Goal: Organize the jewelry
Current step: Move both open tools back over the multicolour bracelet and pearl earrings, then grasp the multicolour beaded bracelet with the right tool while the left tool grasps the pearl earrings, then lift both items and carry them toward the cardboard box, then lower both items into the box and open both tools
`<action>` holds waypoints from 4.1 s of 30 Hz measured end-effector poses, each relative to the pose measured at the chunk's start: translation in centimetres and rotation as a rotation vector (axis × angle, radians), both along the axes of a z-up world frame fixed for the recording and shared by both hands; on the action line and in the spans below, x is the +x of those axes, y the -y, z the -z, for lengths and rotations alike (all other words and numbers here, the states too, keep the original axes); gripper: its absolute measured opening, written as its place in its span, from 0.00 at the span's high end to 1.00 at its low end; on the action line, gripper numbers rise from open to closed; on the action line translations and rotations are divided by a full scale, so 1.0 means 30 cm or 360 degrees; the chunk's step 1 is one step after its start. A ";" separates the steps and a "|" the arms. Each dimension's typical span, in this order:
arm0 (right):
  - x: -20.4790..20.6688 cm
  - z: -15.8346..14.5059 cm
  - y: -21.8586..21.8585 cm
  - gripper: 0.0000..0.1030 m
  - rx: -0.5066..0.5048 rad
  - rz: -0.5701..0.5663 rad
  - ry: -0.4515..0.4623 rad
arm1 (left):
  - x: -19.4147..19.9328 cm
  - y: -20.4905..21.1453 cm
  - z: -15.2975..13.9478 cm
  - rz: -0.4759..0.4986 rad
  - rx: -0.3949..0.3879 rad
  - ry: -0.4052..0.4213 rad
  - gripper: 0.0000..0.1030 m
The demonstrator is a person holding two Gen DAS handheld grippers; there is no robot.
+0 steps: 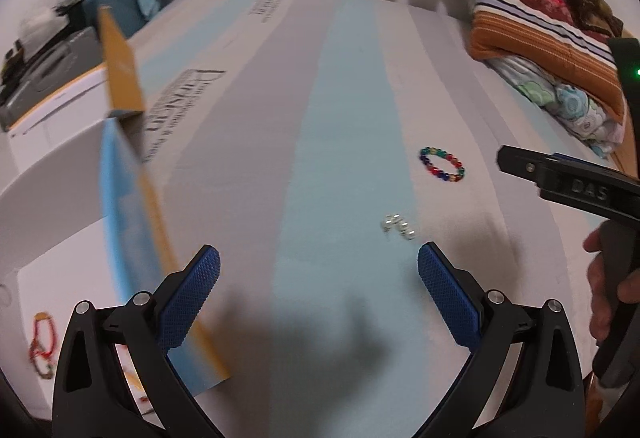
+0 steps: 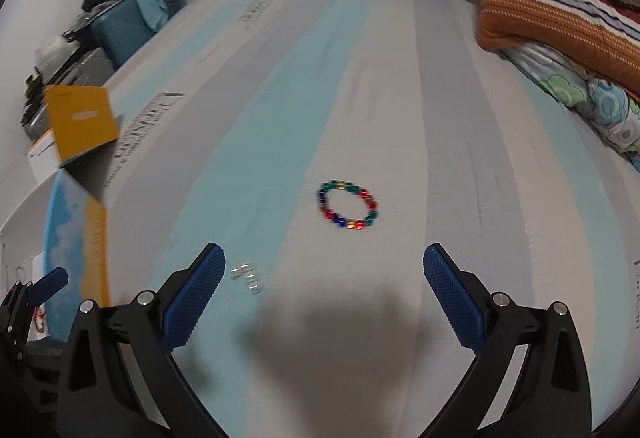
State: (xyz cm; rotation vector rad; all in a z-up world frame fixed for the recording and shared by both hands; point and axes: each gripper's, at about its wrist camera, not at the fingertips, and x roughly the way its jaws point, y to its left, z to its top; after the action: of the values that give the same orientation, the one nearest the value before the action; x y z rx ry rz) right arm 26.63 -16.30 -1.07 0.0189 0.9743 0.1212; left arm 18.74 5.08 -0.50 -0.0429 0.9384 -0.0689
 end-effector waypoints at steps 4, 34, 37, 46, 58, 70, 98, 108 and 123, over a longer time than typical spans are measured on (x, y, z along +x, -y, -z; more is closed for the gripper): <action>0.070 0.070 0.052 0.07 -0.0011 0.0034 -0.0040 | 0.064 0.062 0.057 0.0035 -0.0016 -0.0032 0.06; 0.340 0.396 0.117 0.55 -0.0023 0.0073 -0.0201 | 0.282 0.210 0.363 0.0113 0.0023 -0.0110 0.47; 0.338 0.393 0.117 0.68 -0.0036 0.0052 -0.0188 | 0.281 0.213 0.358 0.0130 0.0011 -0.0124 0.63; 0.315 0.360 0.107 0.91 -0.0045 -0.0015 -0.0173 | 0.258 0.210 0.336 0.0163 0.0007 -0.0160 0.78; 0.235 0.238 0.115 0.91 -0.0044 -0.0022 -0.0076 | 0.217 0.174 0.254 0.0125 0.0048 -0.0150 0.78; 0.079 0.091 0.092 0.91 -0.0039 -0.0038 0.0002 | 0.138 0.090 0.117 0.0053 0.0077 -0.0134 0.78; -0.227 -0.256 -0.357 0.91 0.0033 -0.0304 0.0198 | -0.166 -0.416 -0.194 -0.0255 0.0064 -0.0012 0.78; -0.290 -0.313 -0.674 0.91 0.0061 -0.0515 0.0233 | -0.285 -0.678 -0.214 -0.0449 0.0064 -0.0022 0.78; -0.389 -0.227 -1.067 0.91 0.0016 -0.0845 0.0081 | -0.404 -0.947 -0.118 -0.0658 -0.0043 -0.0207 0.78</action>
State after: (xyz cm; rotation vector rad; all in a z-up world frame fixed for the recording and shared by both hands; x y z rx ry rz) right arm 14.96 15.69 5.74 -0.2343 0.9093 0.6115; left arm 6.61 33.50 3.03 -0.2676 1.0421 0.3069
